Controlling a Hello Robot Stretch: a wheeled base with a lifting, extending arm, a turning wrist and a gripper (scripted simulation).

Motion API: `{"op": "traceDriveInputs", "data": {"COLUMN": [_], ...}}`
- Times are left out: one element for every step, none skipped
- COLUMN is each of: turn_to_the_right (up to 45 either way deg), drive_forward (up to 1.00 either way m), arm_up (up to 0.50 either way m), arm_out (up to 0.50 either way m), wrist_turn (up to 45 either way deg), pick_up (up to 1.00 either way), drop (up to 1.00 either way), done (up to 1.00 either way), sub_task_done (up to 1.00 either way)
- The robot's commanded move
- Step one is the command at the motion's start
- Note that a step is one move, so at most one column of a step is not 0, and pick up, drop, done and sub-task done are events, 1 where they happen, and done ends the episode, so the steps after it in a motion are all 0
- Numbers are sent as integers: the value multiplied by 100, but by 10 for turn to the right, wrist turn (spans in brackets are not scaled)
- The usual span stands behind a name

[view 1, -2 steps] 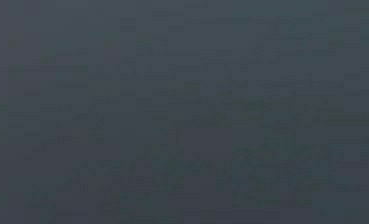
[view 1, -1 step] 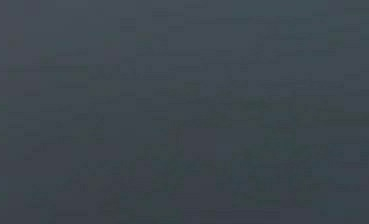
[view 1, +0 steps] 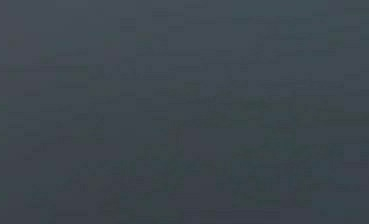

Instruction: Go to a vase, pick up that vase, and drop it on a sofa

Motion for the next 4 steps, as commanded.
{"op": "traceDriveInputs", "data": {"turn_to_the_right": [0, 0, 0, 0], "drive_forward": [0, 0, 0, 0], "arm_up": [-14, 0, 10, 4], "arm_out": [0, 0, 0, 0], "wrist_turn": [0, 0, 0, 0], "pick_up": [0, 100, 0, 0], "drop": [0, 0, 0, 0], "done": [0, 0, 0, 0], "sub_task_done": [0, 0, 0, 0]}}
